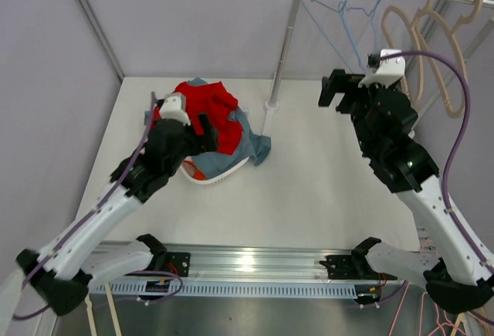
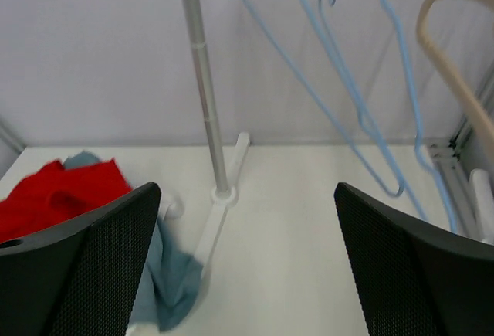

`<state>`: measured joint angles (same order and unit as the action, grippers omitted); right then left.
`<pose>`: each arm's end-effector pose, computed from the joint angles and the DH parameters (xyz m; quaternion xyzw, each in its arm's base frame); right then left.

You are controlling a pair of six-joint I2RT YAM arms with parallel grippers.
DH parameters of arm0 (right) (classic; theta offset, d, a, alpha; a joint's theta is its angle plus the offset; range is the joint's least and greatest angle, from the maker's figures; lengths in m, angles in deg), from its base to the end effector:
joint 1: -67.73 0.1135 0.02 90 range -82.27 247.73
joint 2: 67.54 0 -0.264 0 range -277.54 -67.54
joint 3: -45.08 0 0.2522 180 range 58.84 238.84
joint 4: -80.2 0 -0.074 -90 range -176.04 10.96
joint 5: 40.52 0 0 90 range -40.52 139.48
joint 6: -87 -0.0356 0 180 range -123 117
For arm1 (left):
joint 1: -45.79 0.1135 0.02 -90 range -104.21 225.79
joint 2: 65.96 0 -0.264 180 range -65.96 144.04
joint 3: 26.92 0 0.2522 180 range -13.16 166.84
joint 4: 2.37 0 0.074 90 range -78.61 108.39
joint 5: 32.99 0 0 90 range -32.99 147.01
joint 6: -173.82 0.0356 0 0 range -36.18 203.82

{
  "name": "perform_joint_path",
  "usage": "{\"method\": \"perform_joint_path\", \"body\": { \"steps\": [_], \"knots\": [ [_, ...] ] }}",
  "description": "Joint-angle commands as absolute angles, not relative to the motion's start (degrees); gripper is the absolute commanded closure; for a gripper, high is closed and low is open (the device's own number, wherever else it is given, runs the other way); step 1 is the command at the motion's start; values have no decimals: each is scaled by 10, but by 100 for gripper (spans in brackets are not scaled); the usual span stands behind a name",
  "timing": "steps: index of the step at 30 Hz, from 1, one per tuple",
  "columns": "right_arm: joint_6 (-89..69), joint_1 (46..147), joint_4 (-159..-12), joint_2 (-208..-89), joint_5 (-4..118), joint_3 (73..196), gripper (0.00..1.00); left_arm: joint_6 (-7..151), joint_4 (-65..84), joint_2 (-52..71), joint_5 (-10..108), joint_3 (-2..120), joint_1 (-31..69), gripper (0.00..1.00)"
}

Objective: Remove the t-shirt from the hanger

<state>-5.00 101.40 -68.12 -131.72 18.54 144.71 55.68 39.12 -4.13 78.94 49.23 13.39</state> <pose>0.1889 0.1038 0.5043 0.0076 0.6868 0.0419 0.7256 0.2055 -0.1147 0.3597 -0.0679 0.8409 -0.1177 0.5238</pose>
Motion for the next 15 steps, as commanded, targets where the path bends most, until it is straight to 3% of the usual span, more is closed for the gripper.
{"method": "perform_joint_path", "body": {
  "steps": [1,6,15],
  "knots": [
    [-114,1044,-670,-1249,221,1382,1,560,380,-165,853,469,84,1],
    [-157,1062,-625,-1190,286,1305,1,553,434,-293,813,423,79,0],
    [-185,1066,-609,-1125,345,1176,1,578,488,-383,802,392,79,1]
  ]
}}
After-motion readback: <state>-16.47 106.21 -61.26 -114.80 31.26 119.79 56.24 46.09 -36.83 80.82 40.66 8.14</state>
